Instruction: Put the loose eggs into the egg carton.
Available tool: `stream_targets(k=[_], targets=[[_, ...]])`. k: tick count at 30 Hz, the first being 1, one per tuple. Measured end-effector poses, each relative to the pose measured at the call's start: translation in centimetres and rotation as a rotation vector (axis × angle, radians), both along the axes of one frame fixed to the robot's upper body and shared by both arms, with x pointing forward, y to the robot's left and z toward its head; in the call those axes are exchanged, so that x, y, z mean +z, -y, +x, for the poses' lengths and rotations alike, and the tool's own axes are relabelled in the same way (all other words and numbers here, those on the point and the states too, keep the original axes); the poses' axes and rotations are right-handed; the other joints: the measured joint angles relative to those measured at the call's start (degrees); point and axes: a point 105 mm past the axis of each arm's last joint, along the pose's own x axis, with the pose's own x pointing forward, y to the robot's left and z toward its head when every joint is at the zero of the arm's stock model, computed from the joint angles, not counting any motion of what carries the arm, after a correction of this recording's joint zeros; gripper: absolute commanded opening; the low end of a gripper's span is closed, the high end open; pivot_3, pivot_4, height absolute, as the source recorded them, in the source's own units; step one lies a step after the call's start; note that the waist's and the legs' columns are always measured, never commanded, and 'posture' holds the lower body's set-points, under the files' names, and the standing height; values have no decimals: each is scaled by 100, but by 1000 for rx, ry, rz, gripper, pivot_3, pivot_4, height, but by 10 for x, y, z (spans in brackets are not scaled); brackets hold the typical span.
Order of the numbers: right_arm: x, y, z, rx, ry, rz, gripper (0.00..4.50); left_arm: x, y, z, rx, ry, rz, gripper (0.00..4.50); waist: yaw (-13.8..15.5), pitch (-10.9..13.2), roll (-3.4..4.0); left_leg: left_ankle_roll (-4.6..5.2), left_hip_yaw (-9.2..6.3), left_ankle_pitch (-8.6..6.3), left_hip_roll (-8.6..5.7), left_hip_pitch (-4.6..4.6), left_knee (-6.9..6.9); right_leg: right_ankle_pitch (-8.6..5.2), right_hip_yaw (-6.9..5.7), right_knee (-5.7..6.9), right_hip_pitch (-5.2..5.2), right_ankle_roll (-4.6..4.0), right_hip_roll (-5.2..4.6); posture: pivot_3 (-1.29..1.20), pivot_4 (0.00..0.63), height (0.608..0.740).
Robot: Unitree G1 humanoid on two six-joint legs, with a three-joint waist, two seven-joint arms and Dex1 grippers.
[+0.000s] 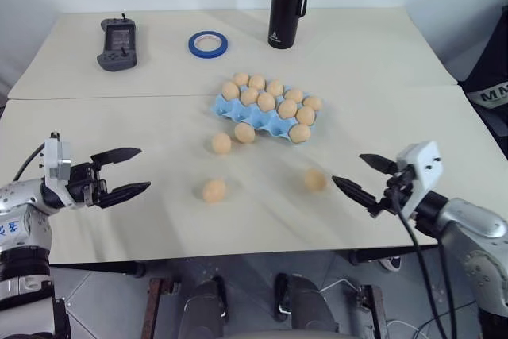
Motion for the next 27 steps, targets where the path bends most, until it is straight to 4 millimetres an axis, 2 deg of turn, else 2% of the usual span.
stream_targets(k=[4,9,13,16,22,23,27], targets=[[-17,-10,15,13,-36,-18,4500,10,0,-4,-4,48,-4,4487,17,0,-2,-16,1,-11,-1,-1,1,0,1,-15,5,0,-4,0,150,740],[-38,-18,38,4,-89,-48,4500,11,4,-9,-18,58,4,4487,-22,-1,-4,-5,15,-7,1,-1,-1,5,11,-19,0,2,0,0,150,740],[-40,-26,46,27,-69,-82,4500,12,6,-11,-10,65,-3,4487,-15,-2,-4,3,16,-2,4,0,-1,5,18,6,-10,2,8,0,150,740],[-40,-30,48,38,-61,-82,3903,13,5,-11,5,64,-12,4500,-13,-2,-4,3,18,-2,5,0,-1,5,19,7,-12,2,10,0,150,740],[-41,-30,49,37,-65,-78,1876,16,6,-11,17,84,-11,4500,-6,-2,-5,2,20,-3,5,0,1,5,27,6,-12,2,9,0,150,740],[-41,-30,48,39,-66,-80,1752,16,6,-11,20,84,-14,4500,-6,-2,-5,2,20,-3,6,0,1,5,27,6,-13,2,9,0,150,740],[-35,-30,44,59,-61,-89,1739,15,7,-10,24,84,-22,4500,-7,-2,-4,3,26,-3,6,-1,0,5,32,6,-17,2,10,0,150,740]])
